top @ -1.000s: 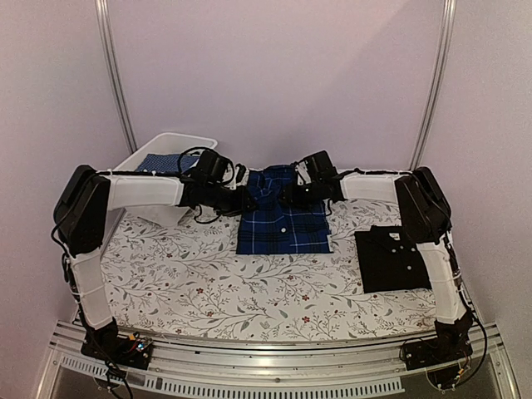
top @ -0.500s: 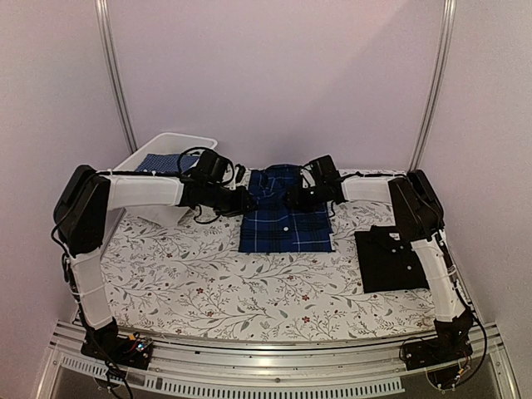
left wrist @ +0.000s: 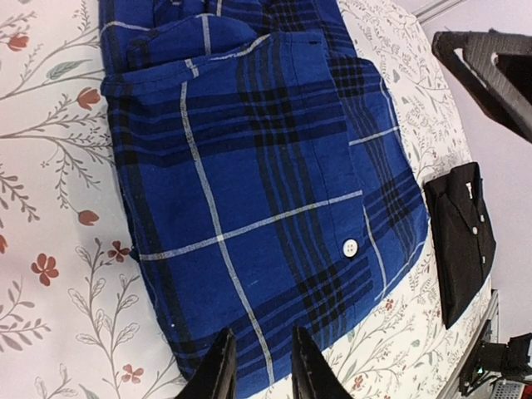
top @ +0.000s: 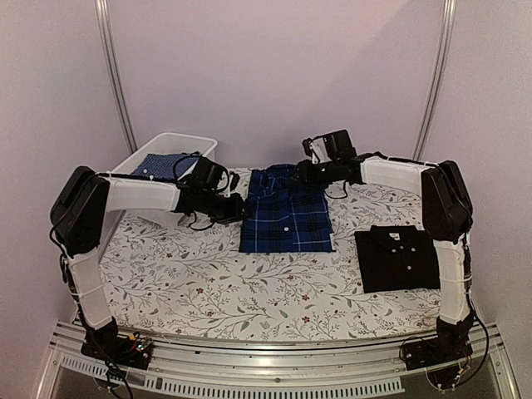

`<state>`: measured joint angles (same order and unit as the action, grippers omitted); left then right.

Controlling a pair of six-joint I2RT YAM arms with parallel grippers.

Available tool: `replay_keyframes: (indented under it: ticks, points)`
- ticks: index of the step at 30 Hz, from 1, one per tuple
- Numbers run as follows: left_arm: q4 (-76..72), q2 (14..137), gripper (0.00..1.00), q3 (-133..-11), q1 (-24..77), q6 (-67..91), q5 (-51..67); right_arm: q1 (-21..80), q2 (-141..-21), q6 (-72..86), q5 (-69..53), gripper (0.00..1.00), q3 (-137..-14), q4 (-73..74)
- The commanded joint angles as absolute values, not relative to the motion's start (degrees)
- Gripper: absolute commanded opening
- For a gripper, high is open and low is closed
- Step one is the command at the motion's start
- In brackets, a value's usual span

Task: Fold and stack the long sleeve shirts
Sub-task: Smooth out the 2/3-rectangle-folded shirt at the center of the board.

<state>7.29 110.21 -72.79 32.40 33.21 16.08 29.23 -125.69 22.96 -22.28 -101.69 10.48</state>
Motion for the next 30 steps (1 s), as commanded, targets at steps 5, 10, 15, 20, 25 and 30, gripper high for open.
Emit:
replay_keyframes:
  ticks: [5, 10, 15, 20, 25, 30]
  points:
    - [5.0, 108.7, 0.23, -71.5, 31.4, 34.0, 16.4, 33.2, -132.6, 22.1, -32.3, 0.29, -105.5, 8.5]
    - [4.6, 108.6, 0.22, -70.5, 31.4, 34.3, 16.6, 30.5, -137.9, 22.1, -31.9, 0.29, -107.5, 8.3]
    - [4.1, 107.6, 0.22, -68.6, 31.3, 34.4, 16.6, 26.4, -143.4, 25.5, -36.2, 0.31, -110.2, 7.3]
    - [3.8, 107.0, 0.22, -67.1, 31.2, 34.5, 16.7, 26.0, -148.3, 28.6, -39.8, 0.32, -113.2, 8.0]
    - [2.8, 105.9, 0.24, -65.1, 30.5, 35.2, 17.6, 26.0, -144.9, 28.5, -38.2, 0.36, -112.1, 9.5]
    - [1.0, 104.9, 0.25, -62.9, 29.7, 36.2, 20.1, 26.1, -137.5, 26.4, -35.7, 0.39, -108.3, 11.3]
